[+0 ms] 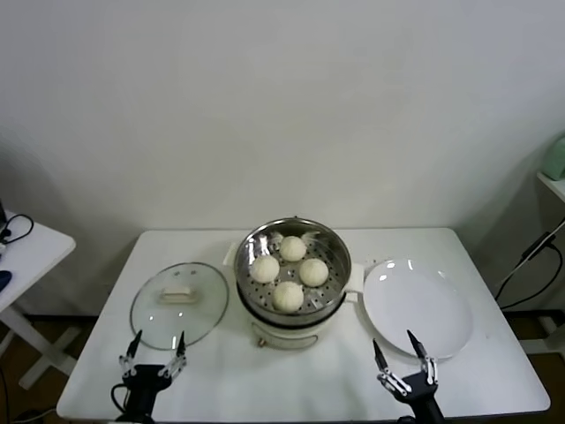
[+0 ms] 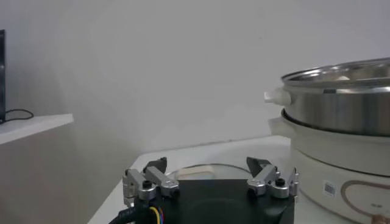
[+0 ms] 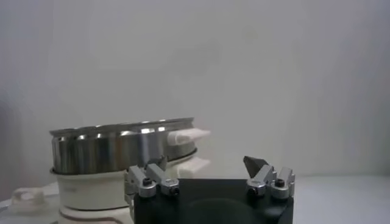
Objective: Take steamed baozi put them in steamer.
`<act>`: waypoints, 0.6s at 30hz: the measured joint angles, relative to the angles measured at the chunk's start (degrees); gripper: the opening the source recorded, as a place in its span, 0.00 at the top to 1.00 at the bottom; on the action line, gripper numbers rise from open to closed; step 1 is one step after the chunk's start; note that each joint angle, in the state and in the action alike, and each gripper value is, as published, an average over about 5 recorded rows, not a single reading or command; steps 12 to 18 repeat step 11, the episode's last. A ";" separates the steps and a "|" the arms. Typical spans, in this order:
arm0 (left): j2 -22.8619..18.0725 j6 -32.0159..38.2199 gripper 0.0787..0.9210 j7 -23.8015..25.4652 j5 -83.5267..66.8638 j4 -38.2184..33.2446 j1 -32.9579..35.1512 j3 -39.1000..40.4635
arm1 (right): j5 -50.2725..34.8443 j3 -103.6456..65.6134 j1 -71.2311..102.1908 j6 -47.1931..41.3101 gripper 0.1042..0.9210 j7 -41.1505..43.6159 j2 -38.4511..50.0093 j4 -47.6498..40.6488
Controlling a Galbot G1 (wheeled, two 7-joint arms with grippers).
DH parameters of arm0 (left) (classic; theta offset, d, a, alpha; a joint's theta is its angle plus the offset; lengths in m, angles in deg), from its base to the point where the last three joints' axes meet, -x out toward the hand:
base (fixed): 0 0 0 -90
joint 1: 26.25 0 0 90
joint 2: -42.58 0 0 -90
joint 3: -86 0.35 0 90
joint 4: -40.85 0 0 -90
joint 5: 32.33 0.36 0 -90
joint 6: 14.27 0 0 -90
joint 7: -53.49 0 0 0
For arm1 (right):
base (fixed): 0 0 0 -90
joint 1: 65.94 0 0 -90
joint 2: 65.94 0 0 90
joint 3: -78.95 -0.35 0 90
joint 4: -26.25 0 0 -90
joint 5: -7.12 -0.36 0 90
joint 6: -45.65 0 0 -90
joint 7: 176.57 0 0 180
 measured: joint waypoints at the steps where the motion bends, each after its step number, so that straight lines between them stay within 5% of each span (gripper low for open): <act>1: -0.01 0.00 0.12 0.00 0.01 -0.06 0.03 -0.01 | 0.19 -0.09 0.50 0.41 0.12 -0.10 -0.45 0.03; 18: -0.15 -0.01 0.12 0.01 0.10 -0.25 0.30 -0.05 | 1.28 -0.68 3.61 2.79 0.12 -0.66 -2.96 0.17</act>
